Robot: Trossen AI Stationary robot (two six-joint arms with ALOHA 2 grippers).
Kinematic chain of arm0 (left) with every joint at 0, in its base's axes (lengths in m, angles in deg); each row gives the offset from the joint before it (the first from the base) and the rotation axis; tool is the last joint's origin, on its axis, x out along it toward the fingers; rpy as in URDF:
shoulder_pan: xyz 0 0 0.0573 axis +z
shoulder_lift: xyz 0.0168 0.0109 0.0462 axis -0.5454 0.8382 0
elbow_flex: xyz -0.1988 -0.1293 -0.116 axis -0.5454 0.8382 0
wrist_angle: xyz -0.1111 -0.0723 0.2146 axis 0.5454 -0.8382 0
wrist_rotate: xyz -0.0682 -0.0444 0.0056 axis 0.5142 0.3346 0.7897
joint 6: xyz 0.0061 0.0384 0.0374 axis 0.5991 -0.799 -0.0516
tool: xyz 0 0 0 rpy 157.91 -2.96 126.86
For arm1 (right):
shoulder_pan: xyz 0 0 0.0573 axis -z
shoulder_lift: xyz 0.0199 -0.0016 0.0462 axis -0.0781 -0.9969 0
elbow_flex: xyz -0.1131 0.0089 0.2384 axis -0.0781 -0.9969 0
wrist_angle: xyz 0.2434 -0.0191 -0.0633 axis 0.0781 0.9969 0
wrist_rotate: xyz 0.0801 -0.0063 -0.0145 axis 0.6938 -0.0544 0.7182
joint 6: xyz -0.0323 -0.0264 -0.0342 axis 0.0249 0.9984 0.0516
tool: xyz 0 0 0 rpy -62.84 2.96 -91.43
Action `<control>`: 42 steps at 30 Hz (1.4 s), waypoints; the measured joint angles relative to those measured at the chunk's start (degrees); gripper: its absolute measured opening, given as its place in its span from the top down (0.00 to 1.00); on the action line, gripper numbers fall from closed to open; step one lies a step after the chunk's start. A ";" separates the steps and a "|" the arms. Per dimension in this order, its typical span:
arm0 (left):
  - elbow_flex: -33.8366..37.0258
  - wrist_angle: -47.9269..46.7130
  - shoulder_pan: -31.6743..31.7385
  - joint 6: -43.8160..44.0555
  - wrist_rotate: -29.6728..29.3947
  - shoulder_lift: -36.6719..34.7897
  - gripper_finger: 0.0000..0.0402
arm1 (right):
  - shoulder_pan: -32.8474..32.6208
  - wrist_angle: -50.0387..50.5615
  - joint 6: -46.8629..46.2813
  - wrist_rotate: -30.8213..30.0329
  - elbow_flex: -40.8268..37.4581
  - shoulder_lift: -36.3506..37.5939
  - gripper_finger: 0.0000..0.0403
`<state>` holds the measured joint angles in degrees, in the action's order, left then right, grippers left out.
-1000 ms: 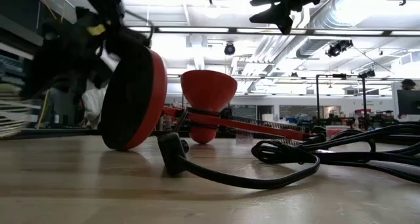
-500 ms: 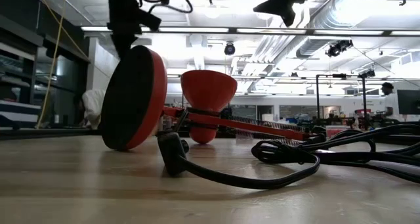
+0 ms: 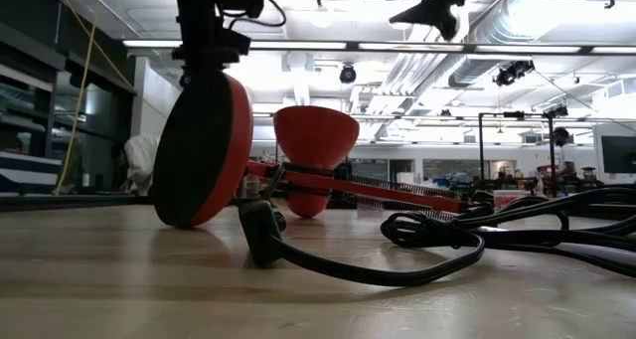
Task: Screw lightbulb
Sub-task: Insert the white lightbulb into the desk lamp
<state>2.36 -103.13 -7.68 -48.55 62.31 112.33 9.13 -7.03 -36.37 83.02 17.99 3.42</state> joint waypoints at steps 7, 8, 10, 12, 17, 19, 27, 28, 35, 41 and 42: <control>0.04 8.74 1.74 4.58 9.33 0.00 1.00 | 11.56 0.15 -10.32 13.08 0.01 -2.36 0.53; 0.03 9.99 1.72 5.24 10.19 0.00 1.00 | 12.82 0.16 -10.72 14.79 0.00 -3.07 0.53; 0.04 11.41 1.45 6.24 11.75 0.00 1.00 | 14.76 0.15 -10.73 17.32 0.01 -4.48 0.53; 0.03 11.92 0.94 7.03 12.13 0.00 1.00 | 15.99 0.05 -10.68 19.47 0.02 -5.85 0.53; 0.04 11.87 -0.89 8.05 12.06 -0.67 1.00 | 16.91 0.03 -9.11 20.32 0.01 -7.13 0.53; 0.06 11.85 -1.79 8.33 11.23 -1.44 1.00 | 16.91 -0.04 -7.75 20.34 0.00 -7.09 0.53; 16.55 12.23 -16.55 27.69 10.86 -15.89 1.00 | 16.89 -0.04 -6.17 23.34 0.00 -6.93 0.53; 19.29 12.16 -19.52 31.42 11.77 -18.34 0.99 | 16.89 -0.04 -5.96 23.35 0.02 -6.93 0.53; 30.18 12.43 -36.83 56.87 19.55 -28.38 0.85 | 16.89 -0.04 -5.96 23.33 0.01 -6.93 0.53; 35.06 12.66 -45.05 67.11 23.28 -27.77 0.59 | 16.74 -0.04 -7.00 22.88 0.00 -6.93 0.53; 35.86 12.56 -45.59 70.27 24.27 -27.36 0.55 | 16.74 -0.04 -7.28 22.87 0.00 -6.93 0.53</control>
<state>38.22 -90.57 -53.26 21.72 86.58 84.98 25.87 -7.07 -43.65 105.89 17.99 -3.51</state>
